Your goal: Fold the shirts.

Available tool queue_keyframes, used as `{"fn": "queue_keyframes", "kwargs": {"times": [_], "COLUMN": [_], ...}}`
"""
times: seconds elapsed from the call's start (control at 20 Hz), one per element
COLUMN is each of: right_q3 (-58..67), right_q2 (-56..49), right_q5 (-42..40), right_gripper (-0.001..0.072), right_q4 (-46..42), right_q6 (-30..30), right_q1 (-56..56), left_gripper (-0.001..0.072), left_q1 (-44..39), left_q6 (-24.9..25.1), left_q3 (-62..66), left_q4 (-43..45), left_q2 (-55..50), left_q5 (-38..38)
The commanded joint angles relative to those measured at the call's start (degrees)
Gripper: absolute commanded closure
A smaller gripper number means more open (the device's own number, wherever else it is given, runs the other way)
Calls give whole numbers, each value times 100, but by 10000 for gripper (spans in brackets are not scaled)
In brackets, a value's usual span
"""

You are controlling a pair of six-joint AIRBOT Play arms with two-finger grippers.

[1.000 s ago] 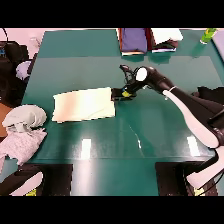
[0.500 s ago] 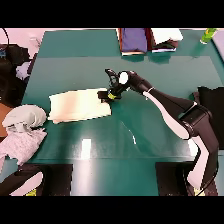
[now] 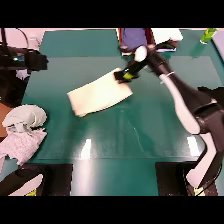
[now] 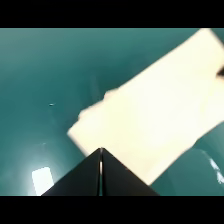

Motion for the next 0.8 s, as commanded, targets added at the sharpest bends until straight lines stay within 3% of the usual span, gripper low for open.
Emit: {"fn": "queue_keyframes", "kwargs": {"times": [0.0,0.45,0.75], "right_q3": [-400,-704,-702], "right_q2": [839,1908,1912], "right_q5": [271,380,354], "right_gripper": [690,690,690], "right_q4": [-588,-704,-240], "right_q6": [-184,-369,-479], "right_q1": [-1158,-5038,-5952], "left_gripper": [674,674,674], "left_q1": [-398,-402,-402], "left_q6": [4,-81,-278], "left_q3": [-35,-35,-35], "left_q4": [4,-31,-326], "left_q2": [0,-2,-2], "left_q5": [31,68,50]}}
